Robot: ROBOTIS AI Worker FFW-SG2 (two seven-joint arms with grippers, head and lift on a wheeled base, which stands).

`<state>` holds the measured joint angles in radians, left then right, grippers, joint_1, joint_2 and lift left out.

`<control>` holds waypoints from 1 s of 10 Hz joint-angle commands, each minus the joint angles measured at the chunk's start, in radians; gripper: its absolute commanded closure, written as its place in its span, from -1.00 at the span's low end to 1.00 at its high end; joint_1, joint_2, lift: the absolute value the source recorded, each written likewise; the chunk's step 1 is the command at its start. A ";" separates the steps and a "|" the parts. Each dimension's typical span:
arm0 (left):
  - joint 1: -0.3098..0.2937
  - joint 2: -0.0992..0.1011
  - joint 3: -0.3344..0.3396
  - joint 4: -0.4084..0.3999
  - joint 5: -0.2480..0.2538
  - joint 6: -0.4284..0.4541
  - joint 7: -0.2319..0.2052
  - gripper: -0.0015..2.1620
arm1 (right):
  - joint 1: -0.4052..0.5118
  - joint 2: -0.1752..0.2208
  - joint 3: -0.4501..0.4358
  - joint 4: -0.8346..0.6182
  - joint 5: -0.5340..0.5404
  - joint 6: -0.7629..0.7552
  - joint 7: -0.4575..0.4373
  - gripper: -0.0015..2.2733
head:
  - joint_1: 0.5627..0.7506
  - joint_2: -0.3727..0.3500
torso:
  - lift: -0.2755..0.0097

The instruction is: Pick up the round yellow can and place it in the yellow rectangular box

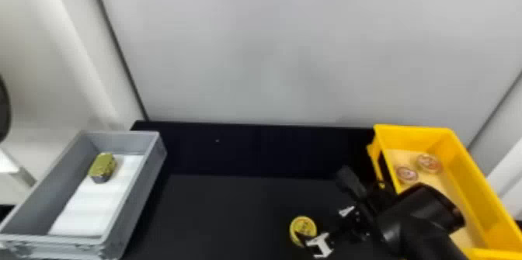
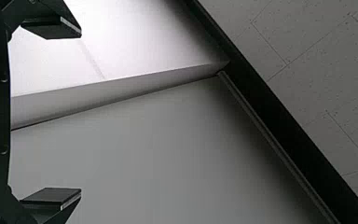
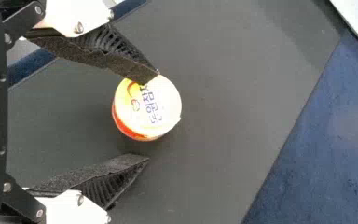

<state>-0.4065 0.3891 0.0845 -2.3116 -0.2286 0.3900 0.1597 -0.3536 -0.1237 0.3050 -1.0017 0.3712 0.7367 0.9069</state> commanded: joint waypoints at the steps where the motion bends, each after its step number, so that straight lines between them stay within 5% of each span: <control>1: -0.002 -0.001 -0.003 -0.002 0.000 0.001 0.001 -0.92 | 0.004 -0.002 -0.046 -0.083 0.040 0.017 0.006 -0.77 | 0.07 0.18 | 0.86; 4: -0.003 -0.004 -0.009 0.000 0.002 0.006 0.001 -0.92 | -0.030 -0.016 -0.087 -0.293 0.039 0.054 0.005 -0.77 | 0.07 0.18 | 0.86; 10: -0.003 -0.007 -0.006 0.001 -0.002 0.004 0.001 -0.92 | -0.042 -0.013 -0.027 -0.305 -0.003 0.054 -0.009 -0.77 | 0.07 0.18 | 0.86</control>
<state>-0.4111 0.3825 0.0757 -2.3105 -0.2297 0.3964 0.1613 -0.3963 -0.1406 0.2631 -1.3164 0.3790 0.7905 0.8981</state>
